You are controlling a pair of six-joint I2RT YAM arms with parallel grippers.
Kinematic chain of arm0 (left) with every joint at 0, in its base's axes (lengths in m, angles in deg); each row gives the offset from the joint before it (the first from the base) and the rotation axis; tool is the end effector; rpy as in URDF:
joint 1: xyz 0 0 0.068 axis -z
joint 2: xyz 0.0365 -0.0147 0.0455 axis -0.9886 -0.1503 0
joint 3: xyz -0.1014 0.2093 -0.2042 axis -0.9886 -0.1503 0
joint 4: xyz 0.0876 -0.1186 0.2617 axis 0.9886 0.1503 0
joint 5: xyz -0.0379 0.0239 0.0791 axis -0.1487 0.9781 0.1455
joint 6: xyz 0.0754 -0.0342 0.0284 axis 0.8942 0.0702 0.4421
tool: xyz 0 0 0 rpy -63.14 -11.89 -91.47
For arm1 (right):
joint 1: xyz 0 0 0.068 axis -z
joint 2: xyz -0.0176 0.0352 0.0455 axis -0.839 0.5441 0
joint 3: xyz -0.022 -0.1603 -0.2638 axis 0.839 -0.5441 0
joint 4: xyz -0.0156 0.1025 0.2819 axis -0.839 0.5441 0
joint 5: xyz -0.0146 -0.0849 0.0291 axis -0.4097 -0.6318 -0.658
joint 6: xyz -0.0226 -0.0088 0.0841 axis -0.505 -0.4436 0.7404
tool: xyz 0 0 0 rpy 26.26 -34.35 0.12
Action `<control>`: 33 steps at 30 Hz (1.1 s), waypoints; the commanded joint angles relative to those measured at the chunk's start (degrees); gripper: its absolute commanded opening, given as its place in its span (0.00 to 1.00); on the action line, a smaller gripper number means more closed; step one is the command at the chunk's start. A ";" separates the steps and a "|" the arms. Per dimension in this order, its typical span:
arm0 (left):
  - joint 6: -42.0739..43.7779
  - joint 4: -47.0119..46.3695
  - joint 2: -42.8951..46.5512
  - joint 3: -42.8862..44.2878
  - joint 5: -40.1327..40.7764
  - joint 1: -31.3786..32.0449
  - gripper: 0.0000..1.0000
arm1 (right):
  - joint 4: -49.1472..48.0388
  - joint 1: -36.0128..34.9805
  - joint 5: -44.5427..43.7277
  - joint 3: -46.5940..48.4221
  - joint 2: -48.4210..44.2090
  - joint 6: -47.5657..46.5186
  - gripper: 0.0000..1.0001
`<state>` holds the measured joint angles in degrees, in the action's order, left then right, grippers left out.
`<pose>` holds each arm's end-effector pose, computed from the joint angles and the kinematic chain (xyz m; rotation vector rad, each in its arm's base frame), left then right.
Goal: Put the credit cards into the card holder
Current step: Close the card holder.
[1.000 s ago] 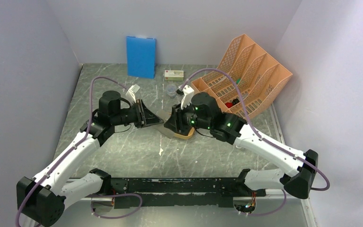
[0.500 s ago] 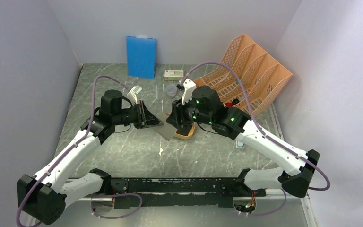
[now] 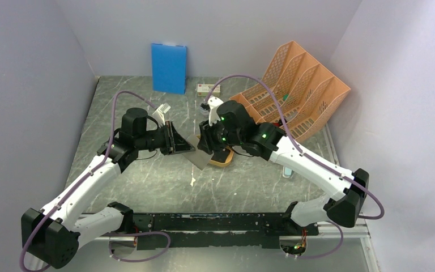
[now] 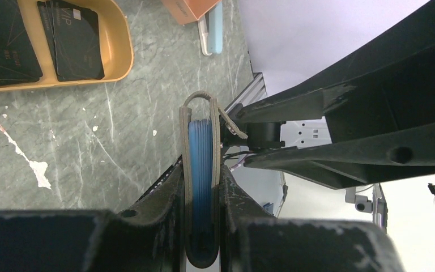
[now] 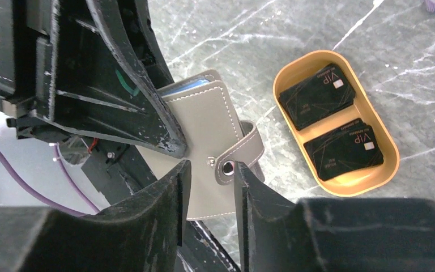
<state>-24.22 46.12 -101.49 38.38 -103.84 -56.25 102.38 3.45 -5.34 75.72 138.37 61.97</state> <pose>0.2272 -0.1620 0.3123 0.0672 2.2736 -1.4506 0.2114 0.2985 0.3843 -0.7605 2.1424 0.7858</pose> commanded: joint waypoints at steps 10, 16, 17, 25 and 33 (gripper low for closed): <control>0.28 -0.78 0.53 3.07 -2.47 -0.58 0.05 | 2.50 0.42 -1.48 1.11 0.46 -0.85 0.24; 0.31 -0.77 0.93 2.92 -2.42 -0.58 0.05 | 1.75 0.92 -1.93 0.34 0.21 -0.55 0.19; 0.29 -0.78 0.97 2.84 -2.42 -0.58 0.05 | 1.63 1.05 -2.08 0.29 0.22 -0.56 0.20; 0.25 -0.87 0.97 2.72 -2.60 -0.58 0.05 | 0.93 1.38 -2.51 -0.08 -0.19 0.13 0.35; 0.18 -1.09 1.06 2.46 -2.69 -0.58 0.05 | 0.43 1.64 -2.42 -0.28 -0.14 0.28 0.21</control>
<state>-24.22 46.17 -101.47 39.19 -104.21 -56.28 103.76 4.59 -7.33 75.82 139.05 62.08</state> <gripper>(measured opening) 0.211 0.247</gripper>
